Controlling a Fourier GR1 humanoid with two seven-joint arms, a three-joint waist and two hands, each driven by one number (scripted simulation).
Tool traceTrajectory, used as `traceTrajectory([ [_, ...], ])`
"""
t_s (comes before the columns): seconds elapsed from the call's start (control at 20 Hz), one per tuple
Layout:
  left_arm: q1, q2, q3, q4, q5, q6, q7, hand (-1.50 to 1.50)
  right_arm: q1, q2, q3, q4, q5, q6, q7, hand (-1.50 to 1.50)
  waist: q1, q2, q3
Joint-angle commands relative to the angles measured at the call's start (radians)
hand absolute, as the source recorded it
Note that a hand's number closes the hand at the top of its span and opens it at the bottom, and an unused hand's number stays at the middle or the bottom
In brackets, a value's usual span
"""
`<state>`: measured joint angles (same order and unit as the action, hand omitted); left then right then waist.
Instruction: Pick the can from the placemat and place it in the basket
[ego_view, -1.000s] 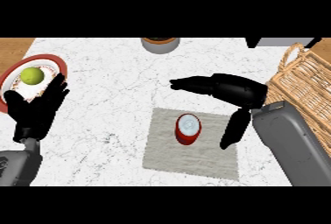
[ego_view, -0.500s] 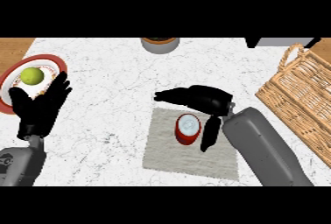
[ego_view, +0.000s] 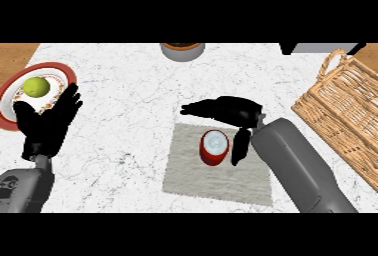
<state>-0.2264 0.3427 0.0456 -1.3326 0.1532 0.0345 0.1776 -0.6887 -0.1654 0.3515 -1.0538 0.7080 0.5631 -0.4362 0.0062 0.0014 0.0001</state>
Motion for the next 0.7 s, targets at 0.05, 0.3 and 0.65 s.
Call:
traceTrajectory([
  [0.05, -0.006, 0.003, 0.026, -0.054, 0.007, -0.026, 0.051, 0.00, -0.063, 0.029, -0.045, 0.095, 0.035, -0.001, -0.060, -1.50, 0.003, 0.000, 0.000],
  [0.3, 0.097, -0.005, 0.019, -0.165, -0.004, -0.032, 0.071, 0.00, 0.061, -0.019, -0.017, 0.027, 0.038, 0.021, -0.158, -1.50, 0.002, -0.003, 0.000],
  [0.65, 0.035, -0.038, 0.027, -0.094, -0.048, -0.026, 0.075, 0.00, 0.113, 0.021, 0.017, -0.073, 0.084, 0.015, -0.089, -1.50, -0.004, -0.002, 0.000],
])
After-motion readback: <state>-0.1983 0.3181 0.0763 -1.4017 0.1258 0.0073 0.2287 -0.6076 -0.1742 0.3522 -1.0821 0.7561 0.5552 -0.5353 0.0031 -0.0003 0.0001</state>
